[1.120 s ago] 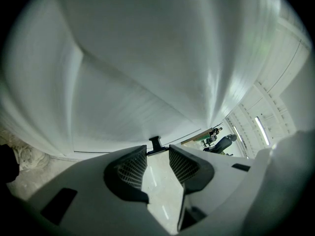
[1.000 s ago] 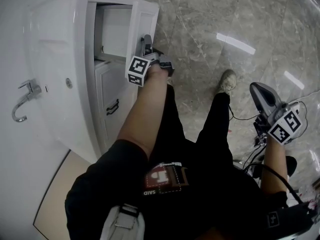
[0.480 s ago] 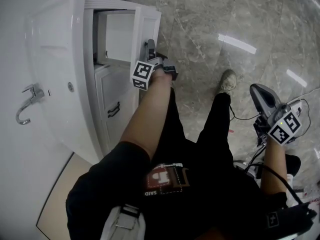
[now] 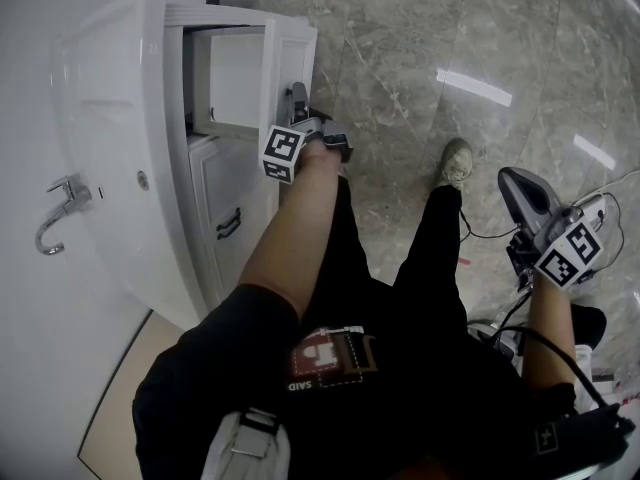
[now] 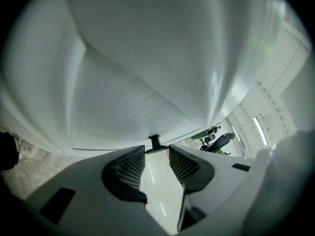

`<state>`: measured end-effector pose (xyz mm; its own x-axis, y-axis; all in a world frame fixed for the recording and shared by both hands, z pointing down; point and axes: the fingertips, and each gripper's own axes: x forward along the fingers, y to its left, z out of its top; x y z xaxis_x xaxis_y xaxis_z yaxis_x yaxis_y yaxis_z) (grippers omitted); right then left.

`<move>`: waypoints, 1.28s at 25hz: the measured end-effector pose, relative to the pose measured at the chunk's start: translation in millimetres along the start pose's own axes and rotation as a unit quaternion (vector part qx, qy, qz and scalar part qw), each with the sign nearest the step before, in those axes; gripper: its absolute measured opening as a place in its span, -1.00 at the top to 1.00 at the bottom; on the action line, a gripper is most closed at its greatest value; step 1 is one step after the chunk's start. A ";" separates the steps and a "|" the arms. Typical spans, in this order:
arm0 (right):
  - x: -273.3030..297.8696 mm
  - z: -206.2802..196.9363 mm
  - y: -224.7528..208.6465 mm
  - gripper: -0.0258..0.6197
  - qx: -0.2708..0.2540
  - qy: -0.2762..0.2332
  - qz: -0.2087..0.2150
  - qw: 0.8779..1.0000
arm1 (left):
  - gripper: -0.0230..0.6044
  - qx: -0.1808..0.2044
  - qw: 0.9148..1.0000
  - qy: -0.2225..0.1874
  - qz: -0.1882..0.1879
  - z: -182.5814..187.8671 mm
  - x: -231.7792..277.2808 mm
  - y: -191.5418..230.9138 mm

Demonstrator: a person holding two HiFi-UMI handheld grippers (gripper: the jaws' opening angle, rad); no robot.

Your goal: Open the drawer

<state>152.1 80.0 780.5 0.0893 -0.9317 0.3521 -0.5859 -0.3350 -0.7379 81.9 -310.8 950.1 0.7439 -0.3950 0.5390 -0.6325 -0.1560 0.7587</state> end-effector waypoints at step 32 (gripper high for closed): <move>95.5 157.7 201.4 0.93 -0.154 0.008 0.029 0.988 | 0.82 0.330 0.837 0.247 -0.360 45.5 -210.9 -281.0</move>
<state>169.7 -98.7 574.7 0.0363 -0.9449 0.3254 -0.8072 -0.2197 -0.5479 93.0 -224.8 606.6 0.8790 0.4136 0.2373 0.1585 -0.7228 0.6727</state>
